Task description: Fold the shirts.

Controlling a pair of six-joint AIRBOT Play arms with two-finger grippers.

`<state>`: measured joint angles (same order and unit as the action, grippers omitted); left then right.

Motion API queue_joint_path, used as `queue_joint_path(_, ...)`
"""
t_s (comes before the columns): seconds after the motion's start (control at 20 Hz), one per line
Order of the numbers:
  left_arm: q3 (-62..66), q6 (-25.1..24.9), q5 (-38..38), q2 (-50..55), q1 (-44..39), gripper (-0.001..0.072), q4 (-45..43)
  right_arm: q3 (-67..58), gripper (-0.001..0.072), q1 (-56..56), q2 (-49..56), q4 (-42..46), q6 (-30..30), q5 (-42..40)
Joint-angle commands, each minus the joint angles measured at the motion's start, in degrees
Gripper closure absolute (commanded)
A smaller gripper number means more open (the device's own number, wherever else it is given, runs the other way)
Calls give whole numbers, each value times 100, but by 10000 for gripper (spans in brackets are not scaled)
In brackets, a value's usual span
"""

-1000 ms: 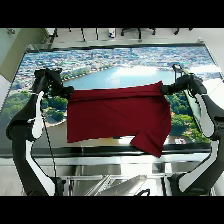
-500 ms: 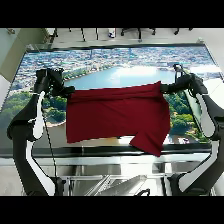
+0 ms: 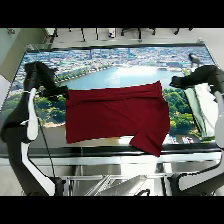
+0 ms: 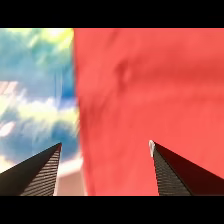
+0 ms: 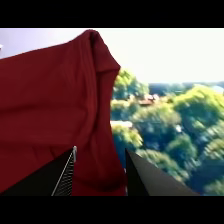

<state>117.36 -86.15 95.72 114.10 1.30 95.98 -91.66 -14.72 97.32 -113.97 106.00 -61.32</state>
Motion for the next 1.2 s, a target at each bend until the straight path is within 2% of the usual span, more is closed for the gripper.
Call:
queue_joint_path(0.0,-817,-24,533,-966,400,87,-7,39,345,-505,-754,-251,177,-1147)
queue_joint_path(0.1,-2229,-42,20,-1910,704,87,24,442,346,-841,-1169,-549,363,-1377)
queue_joint_path(0.25,-5007,-551,-1235,-3405,1021,88,837,1860,346,-1410,-1827,-1099,750,-1366)
queue_joint_path(0.3,-5744,-721,-1574,-3735,1102,110,1123,2358,346,-1600,-2002,-1327,914,-1366)
queue_joint_path(0.45,-7291,-1054,-2273,-4172,1307,110,1657,3316,346,-1987,-2251,-1727,1193,-1349)
queue_joint_path(0.6,-7910,-1497,-2634,-4179,1320,110,2284,3744,346,-2017,-2253,-1661,1196,-1408)
queue_joint_path(0.95,-7436,-1604,-2889,-3388,1080,114,2708,4717,331,-2015,-2216,-1615,1189,-1451)
queue_joint_path(1.0,-7337,-1604,-2889,-3250,968,115,2704,4881,254,-2015,-2201,-1615,1189,-1414)
queue_joint_path(1.05,-7219,-1606,-2874,-3110,879,122,2699,5027,211,-2015,-2201,-1615,1189,-1353)
queue_joint_path(1.1,-7075,-1606,-2859,-2983,807,446,2697,5160,210,-2009,-2199,-1609,1189,-1292)
queue_joint_path(1.15,-6909,-1606,-2844,-2887,780,686,2682,5270,210,-2006,-2199,-1565,1187,-1211)
